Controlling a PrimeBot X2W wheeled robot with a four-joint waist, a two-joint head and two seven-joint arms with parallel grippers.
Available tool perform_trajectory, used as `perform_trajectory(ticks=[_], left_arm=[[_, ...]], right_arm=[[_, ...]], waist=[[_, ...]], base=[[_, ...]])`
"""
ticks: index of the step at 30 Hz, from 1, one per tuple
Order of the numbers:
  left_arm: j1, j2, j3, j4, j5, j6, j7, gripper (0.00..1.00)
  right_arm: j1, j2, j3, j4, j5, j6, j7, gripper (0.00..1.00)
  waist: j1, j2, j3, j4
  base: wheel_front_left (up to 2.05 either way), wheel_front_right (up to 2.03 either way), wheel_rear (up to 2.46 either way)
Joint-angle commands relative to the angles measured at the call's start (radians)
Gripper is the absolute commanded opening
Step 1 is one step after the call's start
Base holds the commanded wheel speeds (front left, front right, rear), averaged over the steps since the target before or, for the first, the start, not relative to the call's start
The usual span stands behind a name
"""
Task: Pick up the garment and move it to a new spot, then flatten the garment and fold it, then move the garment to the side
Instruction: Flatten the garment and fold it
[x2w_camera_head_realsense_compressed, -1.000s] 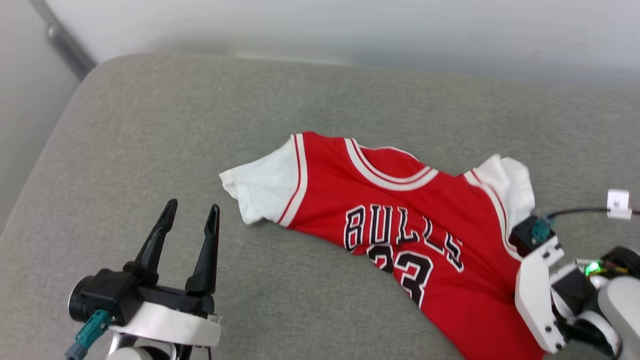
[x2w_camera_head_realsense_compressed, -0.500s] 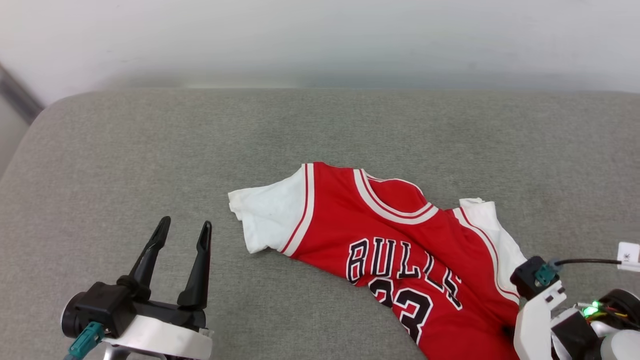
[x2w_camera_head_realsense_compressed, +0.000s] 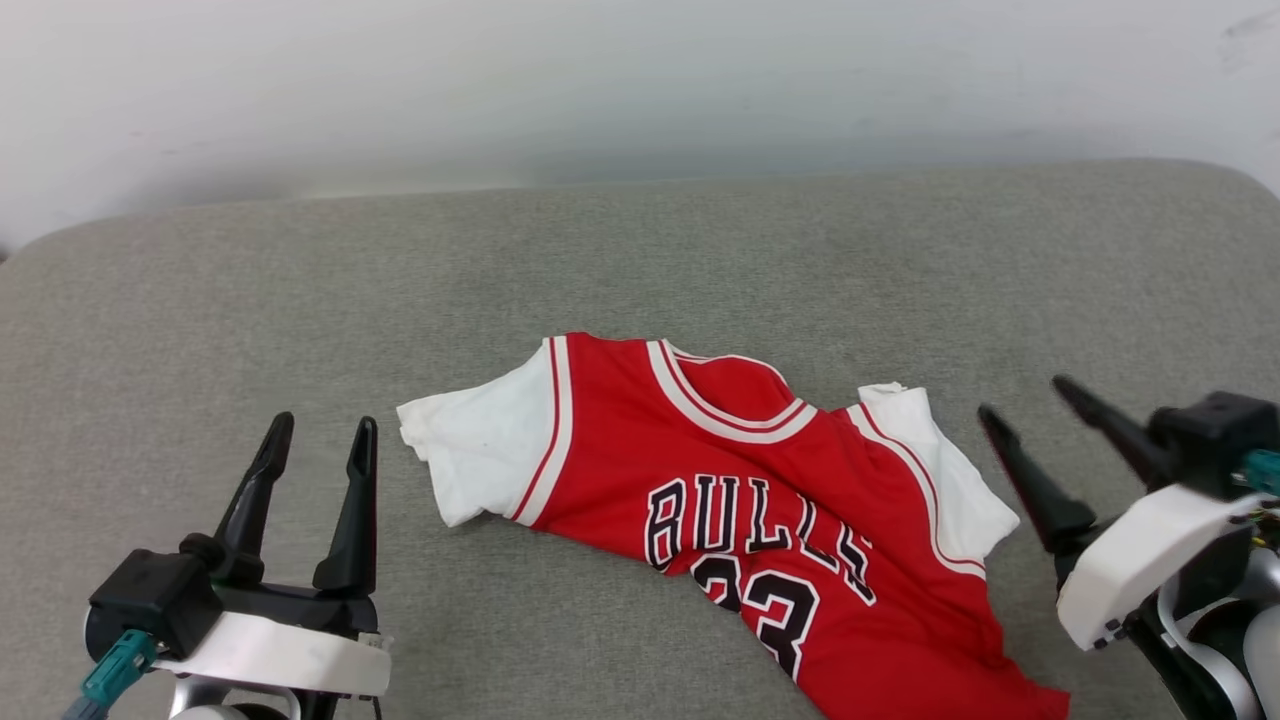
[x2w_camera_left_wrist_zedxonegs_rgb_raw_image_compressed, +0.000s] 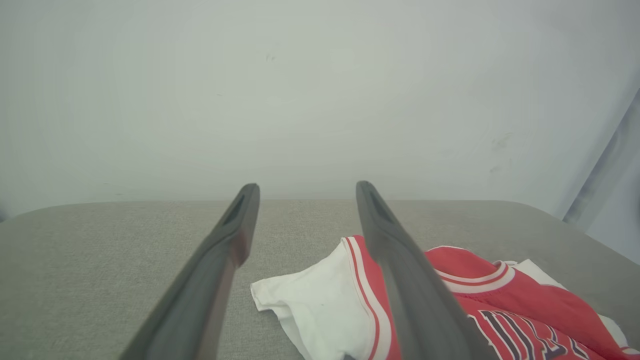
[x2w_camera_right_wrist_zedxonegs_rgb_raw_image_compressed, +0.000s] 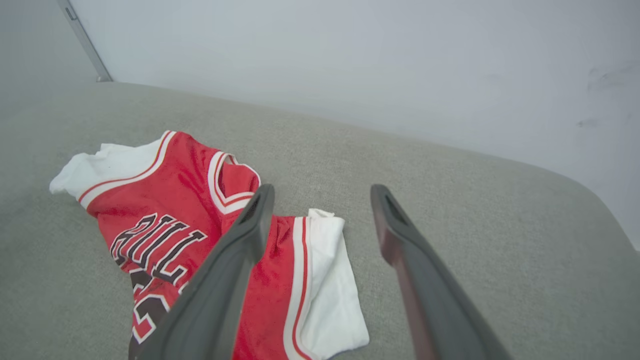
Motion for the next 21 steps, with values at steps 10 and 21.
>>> perform_trajectory(ticks=[10, 21], left_arm=[[-0.052, 0.081, -0.042, 0.027, -0.045, -0.001, 0.045, 1.00], [-0.315, 0.307, -0.172, 0.037, -0.248, -0.001, 0.546, 1.00]], right_arm=[[0.060, 0.189, -0.145, 0.001, -0.132, -0.001, -0.373, 1.00], [0.029, 0.261, -0.234, -0.006, -0.177, -0.001, -0.480, 1.00]], waist=[[0.0000, 0.0000, 0.040, -0.064], [0.0000, 0.0000, 0.116, -0.088]], base=[[0.00, 0.00, 0.00], [0.00, 0.00, 0.00]])
